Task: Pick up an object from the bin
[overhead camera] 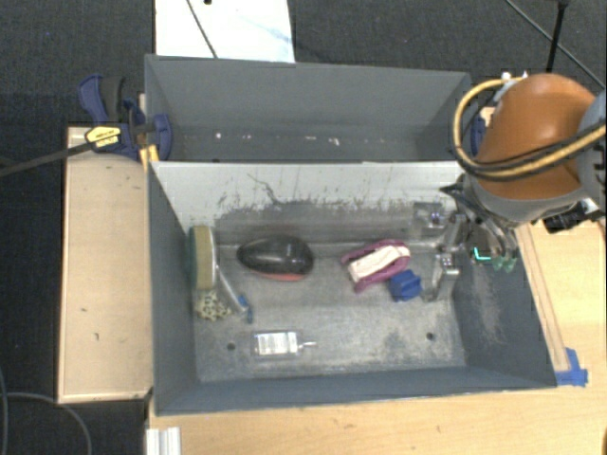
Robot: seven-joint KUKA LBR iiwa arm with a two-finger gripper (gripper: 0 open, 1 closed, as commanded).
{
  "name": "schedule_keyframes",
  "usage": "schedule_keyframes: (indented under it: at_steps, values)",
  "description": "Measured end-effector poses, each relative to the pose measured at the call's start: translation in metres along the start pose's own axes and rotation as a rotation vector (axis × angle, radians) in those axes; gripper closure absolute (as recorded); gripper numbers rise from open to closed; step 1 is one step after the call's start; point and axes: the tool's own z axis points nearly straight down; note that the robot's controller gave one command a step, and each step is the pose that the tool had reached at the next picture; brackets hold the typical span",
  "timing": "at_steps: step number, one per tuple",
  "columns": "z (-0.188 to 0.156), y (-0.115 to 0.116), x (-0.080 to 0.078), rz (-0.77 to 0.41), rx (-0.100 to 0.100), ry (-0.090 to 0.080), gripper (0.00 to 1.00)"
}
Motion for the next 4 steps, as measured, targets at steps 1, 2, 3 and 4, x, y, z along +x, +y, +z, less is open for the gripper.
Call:
schedule_keyframes:
  at_steps: [1, 2, 3, 4]
  values:
    - [0.1218, -0.007, -0.0092, 0.171, -0.001, -0.003, 0.0]
    - [0.1166, -0.0072, -0.0124, 0.167, 0.0, -0.013, 1.0]
    - [0.1183, -0.0072, -0.0106, 0.165, 0.0, -0.009, 0.0]
    - [0.1166, -0.0072, -0.0123, 0.163, 0.0, -0.013, 1.0]
